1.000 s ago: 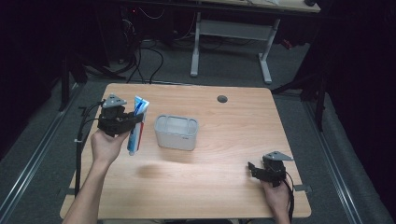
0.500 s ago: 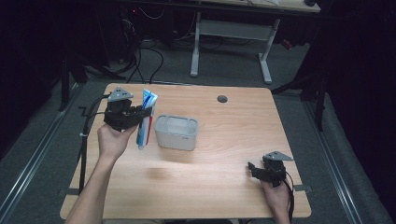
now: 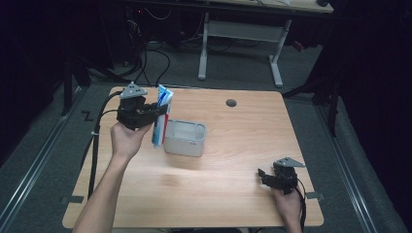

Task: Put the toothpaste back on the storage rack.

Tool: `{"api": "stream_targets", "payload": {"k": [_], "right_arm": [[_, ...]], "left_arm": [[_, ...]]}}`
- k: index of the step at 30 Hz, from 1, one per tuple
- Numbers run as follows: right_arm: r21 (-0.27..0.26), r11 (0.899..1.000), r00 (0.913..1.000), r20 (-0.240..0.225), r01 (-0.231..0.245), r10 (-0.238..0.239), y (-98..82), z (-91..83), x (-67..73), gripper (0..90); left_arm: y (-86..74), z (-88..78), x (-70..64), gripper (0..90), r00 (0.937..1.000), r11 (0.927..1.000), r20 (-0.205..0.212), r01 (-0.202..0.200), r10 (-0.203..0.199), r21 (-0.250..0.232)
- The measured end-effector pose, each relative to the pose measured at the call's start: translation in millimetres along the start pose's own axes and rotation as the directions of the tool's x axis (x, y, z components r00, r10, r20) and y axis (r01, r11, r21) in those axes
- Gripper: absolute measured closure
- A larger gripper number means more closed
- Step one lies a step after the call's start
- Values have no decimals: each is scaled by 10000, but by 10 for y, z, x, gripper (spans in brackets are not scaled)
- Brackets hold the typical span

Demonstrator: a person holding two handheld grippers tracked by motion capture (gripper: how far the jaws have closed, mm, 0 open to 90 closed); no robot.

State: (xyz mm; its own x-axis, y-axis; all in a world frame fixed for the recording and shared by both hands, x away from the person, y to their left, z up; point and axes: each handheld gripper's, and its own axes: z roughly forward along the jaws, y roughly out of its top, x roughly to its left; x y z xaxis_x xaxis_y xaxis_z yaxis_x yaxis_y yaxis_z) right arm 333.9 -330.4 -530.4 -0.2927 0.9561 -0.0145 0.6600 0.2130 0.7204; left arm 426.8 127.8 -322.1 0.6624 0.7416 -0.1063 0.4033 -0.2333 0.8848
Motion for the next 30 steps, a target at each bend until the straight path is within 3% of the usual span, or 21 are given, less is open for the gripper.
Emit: {"api": "stream_targets", "payload": {"k": [20, 30], "right_arm": [[-27, 10000, 10000, -23, 34, -34, -2, 1, 1, 293], [-29, 10000, 10000, -25, 47, -48, -2, 0, 1, 293]], "left_arm": [[178, 361, -131, 756, 9997, 9980, 213, 135, -122, -614], [167, 535, -124, 756, 9995, 9968, 152, 278, -267, -743]]}}
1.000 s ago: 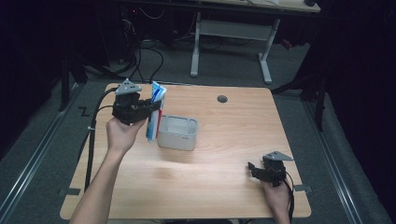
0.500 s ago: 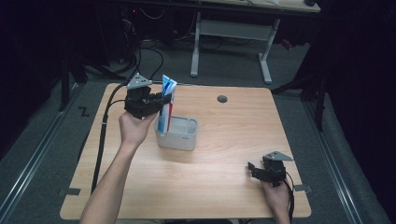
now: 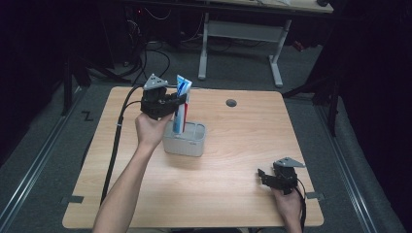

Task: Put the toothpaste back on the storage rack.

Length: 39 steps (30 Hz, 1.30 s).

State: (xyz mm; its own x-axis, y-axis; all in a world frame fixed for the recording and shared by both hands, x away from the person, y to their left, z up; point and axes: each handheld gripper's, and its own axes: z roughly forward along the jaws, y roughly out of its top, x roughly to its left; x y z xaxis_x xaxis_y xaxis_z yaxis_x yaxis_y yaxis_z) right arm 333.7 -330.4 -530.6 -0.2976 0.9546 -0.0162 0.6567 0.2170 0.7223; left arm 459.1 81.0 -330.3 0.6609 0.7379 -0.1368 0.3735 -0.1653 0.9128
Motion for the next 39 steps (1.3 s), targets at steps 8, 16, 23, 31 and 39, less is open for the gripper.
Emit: {"api": "stream_targets", "payload": {"k": [8, 16, 23, 31, 39], "right_arm": [[8, 10000, 10000, -13, -9, 9, -1, -1, 2, 293], [8, 10000, 10000, -19, -1, 1, -1, -1, 2, 293], [8, 10000, 10000, -21, -5, 5, -1, -1, 2, 292], [4, 10000, 10000, -21, -5, 5, 0, 0, 1, 293], [-2, 10000, 10000, -25, 10, -10, 0, 0, -1, 292]], "left_arm": [[-36, 89, -20, 755, 9998, 9999, -163, -132, 133, 73], [-152, 195, 19, 752, 9997, 9995, -260, 28, -20, 329], [-256, 250, 62, 751, 9991, 9984, -415, 152, -129, 540], [-323, 298, 76, 749, 9987, 9969, -507, 110, -71, 783], [-379, 333, 110, 748, 9985, 9942, -526, 200, -145, 1056]]}}
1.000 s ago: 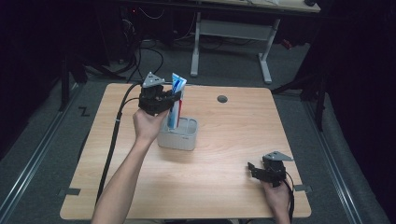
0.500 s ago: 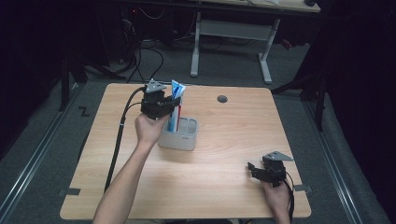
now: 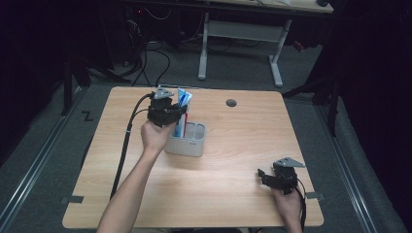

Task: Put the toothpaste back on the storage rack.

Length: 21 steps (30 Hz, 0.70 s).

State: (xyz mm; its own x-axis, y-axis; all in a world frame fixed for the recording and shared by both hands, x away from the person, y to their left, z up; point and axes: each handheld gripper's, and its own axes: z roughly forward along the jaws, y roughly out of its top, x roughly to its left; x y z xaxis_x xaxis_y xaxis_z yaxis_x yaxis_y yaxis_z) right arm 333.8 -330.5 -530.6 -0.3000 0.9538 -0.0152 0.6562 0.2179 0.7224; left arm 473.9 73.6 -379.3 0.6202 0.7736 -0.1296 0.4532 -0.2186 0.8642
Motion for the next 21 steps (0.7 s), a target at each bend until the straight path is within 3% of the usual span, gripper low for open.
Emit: {"api": "stream_targets", "payload": {"k": [21], "right_arm": [[-2, 10000, 10000, -5, 0, 0, 1, 1, -1, 293]], "left_arm": [[-137, 26, 31, 746, 9999, 9987, -86, 61, -57, 511]]}}
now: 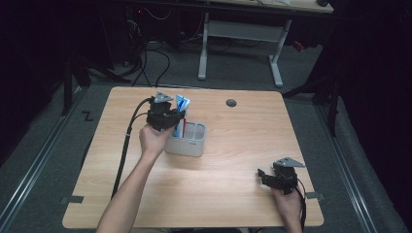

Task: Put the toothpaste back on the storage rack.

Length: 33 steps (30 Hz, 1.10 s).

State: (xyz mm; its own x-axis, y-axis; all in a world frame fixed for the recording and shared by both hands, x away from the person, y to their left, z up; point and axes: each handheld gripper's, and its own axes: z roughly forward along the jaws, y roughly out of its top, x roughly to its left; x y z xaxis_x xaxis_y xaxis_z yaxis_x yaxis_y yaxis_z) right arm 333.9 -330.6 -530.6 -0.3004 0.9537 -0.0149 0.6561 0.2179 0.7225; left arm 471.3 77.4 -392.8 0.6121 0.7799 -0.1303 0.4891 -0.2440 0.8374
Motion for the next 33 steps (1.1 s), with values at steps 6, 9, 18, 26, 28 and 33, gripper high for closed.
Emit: {"api": "stream_targets", "payload": {"k": [6, 9, 18, 26, 28, 33], "right_arm": [[5, 10000, 10000, -5, -22, 22, 0, 0, 1, 293], [0, 10000, 10000, -2, -1, 1, 0, 0, 0, 293], [8, 10000, 10000, -3, -20, 20, 0, 0, 2, 293], [9, 10000, 10000, 5, -16, 16, 0, 0, 2, 293], [7, 10000, 10000, -1, -18, 18, 0, 0, 2, 293], [7, 10000, 10000, 1, -16, 16, 0, 0, 2, 293]], "left_arm": [[-41, -4, 6, 745, 10000, 9999, -85, -32, 33, 167], [-67, -7, 3, 745, 10000, 9997, -59, 2, -1, 224], [-164, 8, 17, 743, 9997, 9983, 17, 226, -228, 538], [-202, -5, 26, 742, 9994, 9978, 35, 355, -357, 560], [-207, -15, 25, 741, 9993, 9977, 59, 358, -362, 573], [-228, -37, 46, 731, 9986, 9973, 41, 533, -536, 507]]}}
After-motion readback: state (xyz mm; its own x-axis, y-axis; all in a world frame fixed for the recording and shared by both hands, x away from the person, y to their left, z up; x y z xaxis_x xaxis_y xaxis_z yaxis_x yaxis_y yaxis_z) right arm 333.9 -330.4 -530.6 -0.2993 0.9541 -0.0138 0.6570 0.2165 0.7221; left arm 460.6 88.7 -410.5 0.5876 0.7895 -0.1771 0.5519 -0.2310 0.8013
